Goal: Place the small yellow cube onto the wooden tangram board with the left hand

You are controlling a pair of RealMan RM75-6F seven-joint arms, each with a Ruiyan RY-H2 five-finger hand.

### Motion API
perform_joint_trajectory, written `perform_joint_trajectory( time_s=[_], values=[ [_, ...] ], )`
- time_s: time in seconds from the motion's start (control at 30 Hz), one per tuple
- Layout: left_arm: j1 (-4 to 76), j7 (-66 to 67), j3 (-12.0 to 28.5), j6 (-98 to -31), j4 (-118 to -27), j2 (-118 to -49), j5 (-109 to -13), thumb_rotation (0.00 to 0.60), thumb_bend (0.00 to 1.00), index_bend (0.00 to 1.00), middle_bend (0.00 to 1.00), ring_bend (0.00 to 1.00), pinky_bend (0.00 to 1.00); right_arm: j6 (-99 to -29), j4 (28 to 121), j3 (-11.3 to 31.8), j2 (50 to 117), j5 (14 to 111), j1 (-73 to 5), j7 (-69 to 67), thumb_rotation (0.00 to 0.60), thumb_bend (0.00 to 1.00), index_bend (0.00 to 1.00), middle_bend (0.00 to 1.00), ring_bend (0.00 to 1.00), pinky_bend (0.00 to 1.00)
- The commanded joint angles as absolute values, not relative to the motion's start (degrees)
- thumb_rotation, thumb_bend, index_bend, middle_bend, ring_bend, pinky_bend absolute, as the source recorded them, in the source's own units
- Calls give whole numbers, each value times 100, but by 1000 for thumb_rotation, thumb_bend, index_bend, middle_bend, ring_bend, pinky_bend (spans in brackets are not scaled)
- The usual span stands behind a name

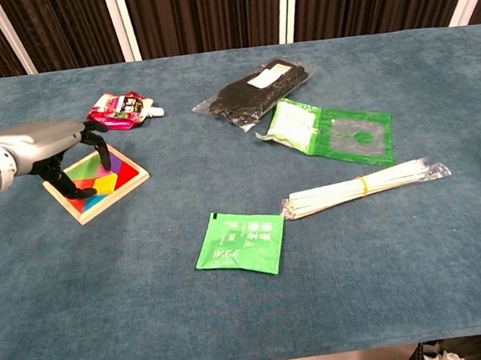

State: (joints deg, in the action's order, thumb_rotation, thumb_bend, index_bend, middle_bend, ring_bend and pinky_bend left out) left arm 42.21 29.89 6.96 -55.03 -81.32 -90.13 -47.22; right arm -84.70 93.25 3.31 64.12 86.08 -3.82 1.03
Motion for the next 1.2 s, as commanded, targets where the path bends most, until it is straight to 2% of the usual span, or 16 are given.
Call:
perform_joint_trajectory(
  time_s=[0.03,0.57,0.9,1.2],
  values=[
    [4226,3002,680,-5457,-8163,-8984,-4693,600,323,364,0,0,0,-8482,9322,331,6413,8622,-382,114,600,168,147,46,75,129],
    [4165,2523,780,-5531,-8409,-8840,-5170,600,325,357,0,0,0,-8472,9321,332,6414,8617,-387,116,600,169,147,46,75,129],
    [4160,2154,605,-5176,-8719,-8574,-5637,600,466,357,0,0,0,-8480,9327,333,6417,8615,-383,125,600,168,147,46,75,129],
    [4177,2292,475,-5077,-8716,-8522,-5550,600,526,368,0,0,0,-8478,9329,335,6410,8605,-380,111,600,169,147,46,75,129]
  ],
)
